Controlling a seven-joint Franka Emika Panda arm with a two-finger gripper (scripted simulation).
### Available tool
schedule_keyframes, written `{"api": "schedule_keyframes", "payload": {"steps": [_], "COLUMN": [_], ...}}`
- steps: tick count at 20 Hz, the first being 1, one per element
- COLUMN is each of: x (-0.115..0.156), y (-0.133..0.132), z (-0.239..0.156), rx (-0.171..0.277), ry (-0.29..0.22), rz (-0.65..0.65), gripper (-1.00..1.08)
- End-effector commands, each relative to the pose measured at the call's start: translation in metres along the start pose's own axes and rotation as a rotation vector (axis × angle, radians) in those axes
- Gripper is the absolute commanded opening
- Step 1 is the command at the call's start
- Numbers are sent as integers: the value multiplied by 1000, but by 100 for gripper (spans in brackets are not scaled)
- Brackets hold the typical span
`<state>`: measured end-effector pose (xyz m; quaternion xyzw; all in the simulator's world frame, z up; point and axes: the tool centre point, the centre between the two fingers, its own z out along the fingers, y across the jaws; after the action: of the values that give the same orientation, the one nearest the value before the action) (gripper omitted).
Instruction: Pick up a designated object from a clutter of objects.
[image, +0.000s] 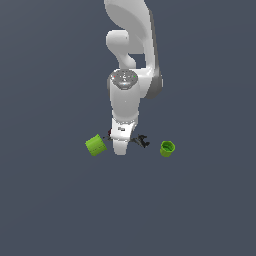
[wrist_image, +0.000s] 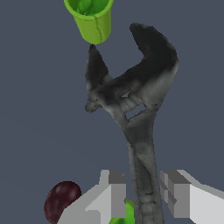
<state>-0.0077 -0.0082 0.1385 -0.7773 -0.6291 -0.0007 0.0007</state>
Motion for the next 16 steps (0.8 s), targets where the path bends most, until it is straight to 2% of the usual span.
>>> {"api": "schedule_keyframes", "payload": {"steps": [1,16], "x": [0,0], "y": [12,85], "z": [-22,-141], "rx": [1,0], "ry": [1,0], "rz": [0,1], "gripper": [-100,-100]}}
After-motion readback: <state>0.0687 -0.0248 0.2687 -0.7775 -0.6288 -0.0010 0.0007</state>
